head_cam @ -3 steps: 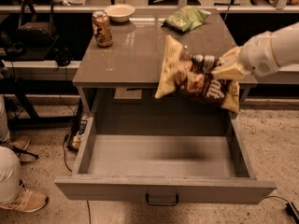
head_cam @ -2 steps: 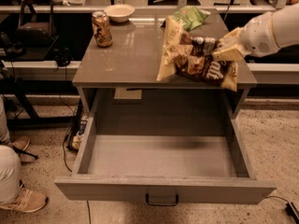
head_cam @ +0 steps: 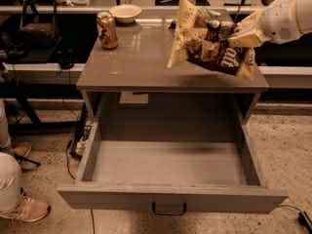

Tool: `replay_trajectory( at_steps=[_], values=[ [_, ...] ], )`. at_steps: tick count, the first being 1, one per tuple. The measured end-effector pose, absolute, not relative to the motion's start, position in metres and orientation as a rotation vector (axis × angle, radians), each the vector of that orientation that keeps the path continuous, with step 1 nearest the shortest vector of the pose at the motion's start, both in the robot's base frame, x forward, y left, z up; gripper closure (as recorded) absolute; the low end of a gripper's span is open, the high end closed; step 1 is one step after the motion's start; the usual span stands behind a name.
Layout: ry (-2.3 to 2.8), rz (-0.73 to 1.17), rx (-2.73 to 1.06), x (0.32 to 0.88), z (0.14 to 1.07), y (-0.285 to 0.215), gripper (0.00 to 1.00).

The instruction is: Pick brown chip bag from top drawer and place on counter

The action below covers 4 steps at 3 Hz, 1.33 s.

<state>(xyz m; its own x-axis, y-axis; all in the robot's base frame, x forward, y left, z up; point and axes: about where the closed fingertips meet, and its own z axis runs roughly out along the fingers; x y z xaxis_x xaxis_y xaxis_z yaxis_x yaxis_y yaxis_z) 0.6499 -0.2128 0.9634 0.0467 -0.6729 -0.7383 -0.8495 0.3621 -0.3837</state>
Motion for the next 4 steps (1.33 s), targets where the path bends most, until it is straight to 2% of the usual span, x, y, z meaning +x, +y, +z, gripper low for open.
replay_trajectory(
  at_steps=[1, 3, 4],
  values=[
    [1.662, 0.208, -1.336, 0.664, 0.966, -0.21, 1.0],
    [1.737, 0.076, -1.157, 0.731, 0.958, -0.201, 1.0],
    [1.803, 0.02, -1.053, 0.757, 0.949, -0.208, 0.82]
  ],
)
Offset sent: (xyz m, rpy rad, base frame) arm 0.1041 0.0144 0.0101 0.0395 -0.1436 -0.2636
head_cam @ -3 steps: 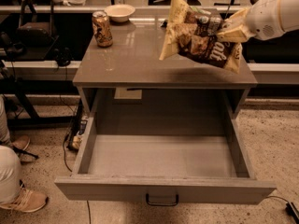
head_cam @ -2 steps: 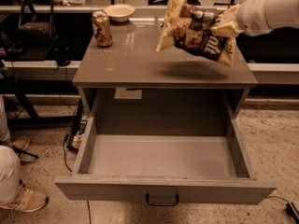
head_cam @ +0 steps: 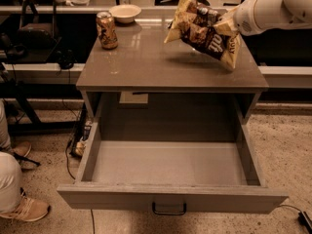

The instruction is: Pick brown chip bag from top drawer and place on counter

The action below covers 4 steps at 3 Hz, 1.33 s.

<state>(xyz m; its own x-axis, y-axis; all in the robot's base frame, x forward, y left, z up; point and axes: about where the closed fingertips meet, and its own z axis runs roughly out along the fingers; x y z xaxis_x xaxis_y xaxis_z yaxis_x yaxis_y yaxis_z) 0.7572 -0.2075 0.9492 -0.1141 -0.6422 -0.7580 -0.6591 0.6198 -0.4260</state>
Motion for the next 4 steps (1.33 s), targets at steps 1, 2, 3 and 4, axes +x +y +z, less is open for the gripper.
replay_trajectory(
  at_steps=[1, 2, 3, 4],
  values=[
    [1.854, 0.033, -1.008, 0.78, 0.935, -0.206, 0.58],
    [1.903, 0.056, -0.982, 0.793, 0.921, -0.209, 0.36],
    [1.942, 0.071, -0.953, 0.799, 0.913, -0.22, 0.05],
    [1.943, 0.036, -0.904, 0.788, 0.925, -0.244, 0.0]
  ],
)
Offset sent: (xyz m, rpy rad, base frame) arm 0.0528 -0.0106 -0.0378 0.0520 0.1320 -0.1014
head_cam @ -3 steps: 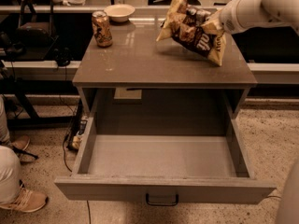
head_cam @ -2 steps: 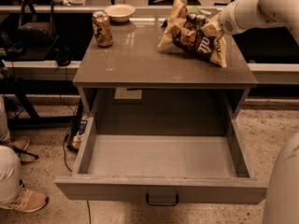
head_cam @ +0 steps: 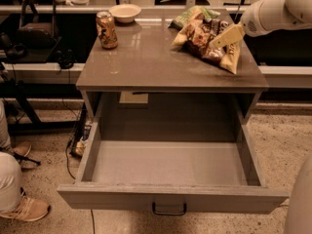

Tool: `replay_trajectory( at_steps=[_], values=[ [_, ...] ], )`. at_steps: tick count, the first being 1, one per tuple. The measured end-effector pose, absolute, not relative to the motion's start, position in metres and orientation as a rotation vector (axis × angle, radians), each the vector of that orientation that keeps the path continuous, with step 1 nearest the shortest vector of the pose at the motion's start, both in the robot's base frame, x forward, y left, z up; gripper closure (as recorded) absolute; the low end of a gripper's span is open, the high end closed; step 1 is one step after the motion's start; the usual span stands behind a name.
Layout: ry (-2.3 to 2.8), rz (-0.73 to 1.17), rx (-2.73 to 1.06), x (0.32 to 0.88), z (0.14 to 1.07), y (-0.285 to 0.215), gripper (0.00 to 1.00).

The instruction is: Pick brown chip bag from top drawer and place on counter

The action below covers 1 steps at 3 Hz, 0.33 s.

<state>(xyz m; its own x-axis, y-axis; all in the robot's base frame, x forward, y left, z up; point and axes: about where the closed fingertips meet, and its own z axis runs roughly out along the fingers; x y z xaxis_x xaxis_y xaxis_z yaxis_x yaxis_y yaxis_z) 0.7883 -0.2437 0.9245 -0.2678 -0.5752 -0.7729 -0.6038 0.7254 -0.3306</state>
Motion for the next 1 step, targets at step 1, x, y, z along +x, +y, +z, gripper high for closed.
replay_trajectory(
  at_steps=[1],
  values=[
    [1.911, -0.053, -0.834, 0.7577, 0.953, -0.2802, 0.0]
  ],
)
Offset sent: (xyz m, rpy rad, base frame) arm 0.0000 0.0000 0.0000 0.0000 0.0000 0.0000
